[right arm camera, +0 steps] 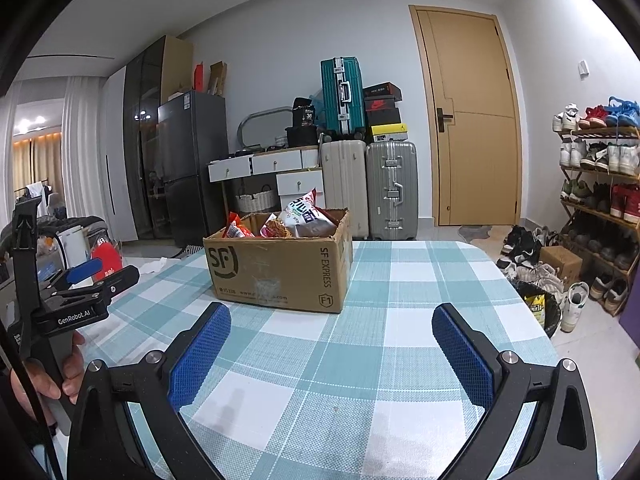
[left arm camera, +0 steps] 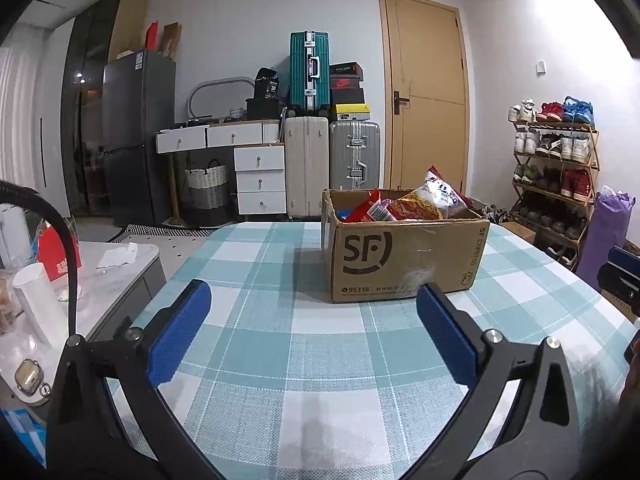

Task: Organize snacks

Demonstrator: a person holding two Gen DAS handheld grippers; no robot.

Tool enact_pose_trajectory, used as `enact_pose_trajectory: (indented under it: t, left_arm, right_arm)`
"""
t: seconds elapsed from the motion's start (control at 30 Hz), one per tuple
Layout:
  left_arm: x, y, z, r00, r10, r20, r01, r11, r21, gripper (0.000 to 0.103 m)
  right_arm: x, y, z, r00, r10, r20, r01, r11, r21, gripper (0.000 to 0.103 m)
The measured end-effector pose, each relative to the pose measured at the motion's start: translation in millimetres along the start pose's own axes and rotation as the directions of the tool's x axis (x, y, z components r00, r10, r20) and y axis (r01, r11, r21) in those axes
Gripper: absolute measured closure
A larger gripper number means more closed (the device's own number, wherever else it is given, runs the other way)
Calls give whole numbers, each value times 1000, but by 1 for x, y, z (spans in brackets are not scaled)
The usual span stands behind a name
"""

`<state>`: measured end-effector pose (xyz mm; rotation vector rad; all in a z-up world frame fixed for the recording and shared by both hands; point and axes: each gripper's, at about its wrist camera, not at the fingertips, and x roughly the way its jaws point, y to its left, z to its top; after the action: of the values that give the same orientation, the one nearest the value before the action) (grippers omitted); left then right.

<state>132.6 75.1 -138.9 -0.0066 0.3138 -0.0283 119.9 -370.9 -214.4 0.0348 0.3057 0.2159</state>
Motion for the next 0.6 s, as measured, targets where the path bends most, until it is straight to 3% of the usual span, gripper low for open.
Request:
enact_pose_trajectory:
  t: [0.6]
  left_arm:
    - [-2,-9,-1,1000,-11,2,11,1000,10,0]
  right_arm:
    - [-1,-2,-2,1000,6,-3,-6,1000,10,0]
